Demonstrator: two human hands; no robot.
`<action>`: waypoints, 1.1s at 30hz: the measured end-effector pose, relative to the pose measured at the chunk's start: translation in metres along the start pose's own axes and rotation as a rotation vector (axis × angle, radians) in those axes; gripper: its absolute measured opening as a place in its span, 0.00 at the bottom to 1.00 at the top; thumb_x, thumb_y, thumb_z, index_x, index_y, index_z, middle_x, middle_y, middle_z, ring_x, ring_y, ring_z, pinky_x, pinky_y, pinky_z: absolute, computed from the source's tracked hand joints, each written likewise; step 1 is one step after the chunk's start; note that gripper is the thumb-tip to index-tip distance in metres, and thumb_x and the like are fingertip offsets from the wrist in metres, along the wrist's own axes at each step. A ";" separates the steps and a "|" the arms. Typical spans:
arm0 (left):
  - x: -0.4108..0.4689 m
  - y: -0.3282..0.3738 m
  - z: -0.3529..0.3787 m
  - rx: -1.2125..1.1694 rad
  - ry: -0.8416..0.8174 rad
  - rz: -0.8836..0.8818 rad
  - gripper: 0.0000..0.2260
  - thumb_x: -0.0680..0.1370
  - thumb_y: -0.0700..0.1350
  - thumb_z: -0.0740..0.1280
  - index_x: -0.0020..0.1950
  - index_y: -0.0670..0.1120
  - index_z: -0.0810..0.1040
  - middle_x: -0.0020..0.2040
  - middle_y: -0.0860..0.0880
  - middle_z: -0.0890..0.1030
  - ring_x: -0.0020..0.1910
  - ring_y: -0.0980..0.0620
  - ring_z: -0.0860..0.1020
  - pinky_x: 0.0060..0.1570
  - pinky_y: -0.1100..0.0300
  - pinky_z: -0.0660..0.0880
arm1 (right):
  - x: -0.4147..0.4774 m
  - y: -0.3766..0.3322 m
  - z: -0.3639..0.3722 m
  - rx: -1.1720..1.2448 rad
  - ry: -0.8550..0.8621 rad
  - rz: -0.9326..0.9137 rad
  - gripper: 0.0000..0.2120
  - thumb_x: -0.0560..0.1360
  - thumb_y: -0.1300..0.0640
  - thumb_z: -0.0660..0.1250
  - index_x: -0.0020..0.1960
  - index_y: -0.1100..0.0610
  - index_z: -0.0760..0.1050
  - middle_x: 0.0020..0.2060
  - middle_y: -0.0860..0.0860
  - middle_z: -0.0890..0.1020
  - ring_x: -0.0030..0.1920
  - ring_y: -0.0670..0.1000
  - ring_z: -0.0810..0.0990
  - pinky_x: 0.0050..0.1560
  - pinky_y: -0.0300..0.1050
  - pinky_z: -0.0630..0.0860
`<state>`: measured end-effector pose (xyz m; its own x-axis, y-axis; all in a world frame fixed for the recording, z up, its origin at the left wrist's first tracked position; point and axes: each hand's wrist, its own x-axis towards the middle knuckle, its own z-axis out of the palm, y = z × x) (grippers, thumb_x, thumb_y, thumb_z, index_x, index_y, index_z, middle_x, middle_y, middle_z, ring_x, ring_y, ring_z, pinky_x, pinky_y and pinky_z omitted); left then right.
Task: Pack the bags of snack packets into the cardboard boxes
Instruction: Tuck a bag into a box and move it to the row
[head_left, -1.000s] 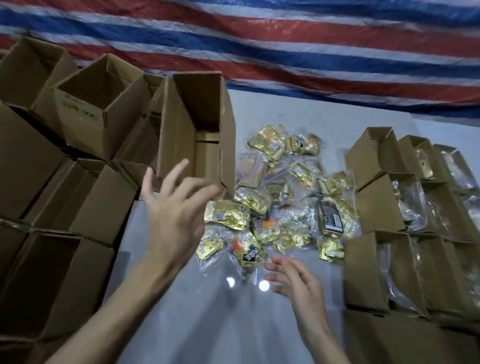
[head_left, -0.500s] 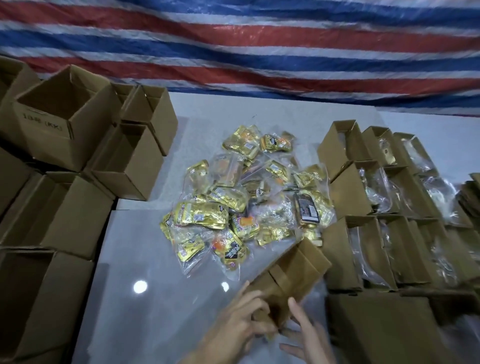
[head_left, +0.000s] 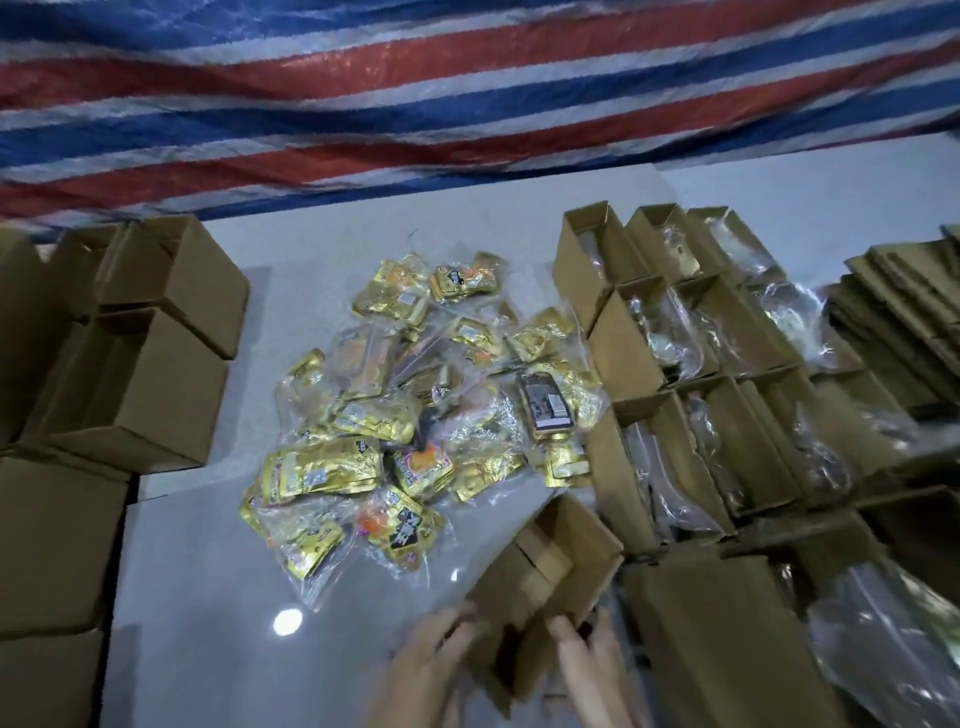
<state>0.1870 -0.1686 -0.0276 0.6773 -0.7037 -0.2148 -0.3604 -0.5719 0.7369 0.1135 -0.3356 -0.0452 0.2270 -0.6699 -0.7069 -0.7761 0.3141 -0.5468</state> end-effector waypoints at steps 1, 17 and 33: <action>0.006 -0.003 -0.004 -0.023 0.088 0.023 0.20 0.77 0.53 0.52 0.64 0.59 0.76 0.63 0.64 0.74 0.60 0.63 0.75 0.53 0.63 0.75 | 0.003 -0.003 0.002 0.033 -0.036 -0.006 0.27 0.78 0.59 0.66 0.75 0.59 0.64 0.69 0.57 0.74 0.68 0.57 0.72 0.58 0.44 0.69; 0.319 0.008 -0.018 0.491 0.124 0.073 0.15 0.81 0.45 0.62 0.68 0.47 0.72 0.65 0.48 0.75 0.61 0.49 0.73 0.68 0.46 0.67 | 0.055 -0.054 0.005 0.123 0.093 -0.205 0.32 0.76 0.61 0.68 0.75 0.41 0.63 0.72 0.49 0.69 0.68 0.54 0.72 0.69 0.50 0.68; 0.423 -0.005 0.019 1.154 0.031 0.184 0.26 0.74 0.47 0.73 0.70 0.46 0.69 0.68 0.41 0.75 0.69 0.41 0.70 0.73 0.44 0.60 | 0.079 -0.057 -0.003 0.046 0.063 -0.166 0.07 0.73 0.57 0.68 0.46 0.44 0.78 0.39 0.45 0.83 0.42 0.45 0.81 0.43 0.42 0.76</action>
<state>0.4626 -0.4713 -0.1344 0.5635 -0.8145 -0.1381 -0.8131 -0.5172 -0.2673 0.1737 -0.4085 -0.0683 0.3111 -0.7555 -0.5765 -0.7030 0.2253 -0.6746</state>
